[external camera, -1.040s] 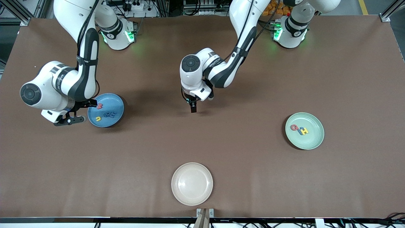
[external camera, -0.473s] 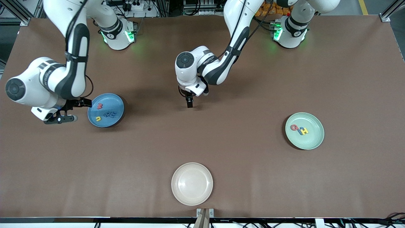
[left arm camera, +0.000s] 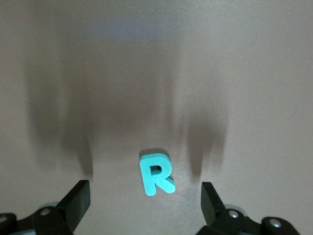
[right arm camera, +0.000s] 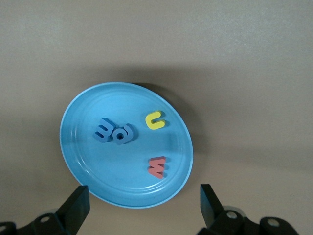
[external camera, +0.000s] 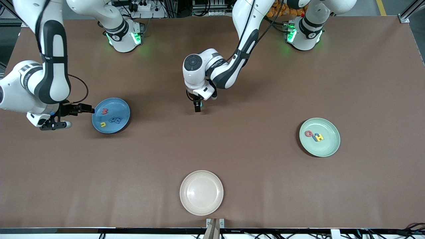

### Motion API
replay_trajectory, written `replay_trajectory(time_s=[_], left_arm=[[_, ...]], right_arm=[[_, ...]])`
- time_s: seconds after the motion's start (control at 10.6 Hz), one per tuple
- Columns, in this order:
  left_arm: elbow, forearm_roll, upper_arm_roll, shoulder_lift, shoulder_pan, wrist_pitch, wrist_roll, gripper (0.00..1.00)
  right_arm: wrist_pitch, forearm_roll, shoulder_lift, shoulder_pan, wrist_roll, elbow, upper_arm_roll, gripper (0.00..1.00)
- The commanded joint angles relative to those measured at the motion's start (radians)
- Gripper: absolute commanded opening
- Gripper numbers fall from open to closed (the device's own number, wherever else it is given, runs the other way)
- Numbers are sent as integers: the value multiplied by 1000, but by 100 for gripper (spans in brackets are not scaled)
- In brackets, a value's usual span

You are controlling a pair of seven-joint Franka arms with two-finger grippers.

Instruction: Sort upper and lower case letters into plates

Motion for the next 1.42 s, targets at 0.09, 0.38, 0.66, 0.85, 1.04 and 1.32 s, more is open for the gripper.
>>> replay_trajectory(time_s=[0.09, 0.38, 0.66, 0.85, 1.04, 1.32], left_arm=[[16, -17, 10, 31, -11, 22, 2, 100], [8, -2, 10, 32, -11, 22, 6, 95], [7, -2, 11, 31, -8, 22, 35, 62], [7, 3, 14, 31, 1, 20, 89, 34], [-4, 3, 17, 26, 3, 10, 152, 0], [-4, 4, 18, -1, 56, -4, 280, 0]], right_arm=[[9, -156, -151, -405, 181, 17, 435, 100], [-3, -270, -210, -674, 342, 43, 762, 100], [-142, -315, -258, -758, 502, 141, 891, 100], [-308, -347, -260, -795, 641, 305, 971, 100], [-396, -359, -261, -796, 708, 399, 993, 100], [-500, -365, -260, -795, 691, 511, 988, 100]])
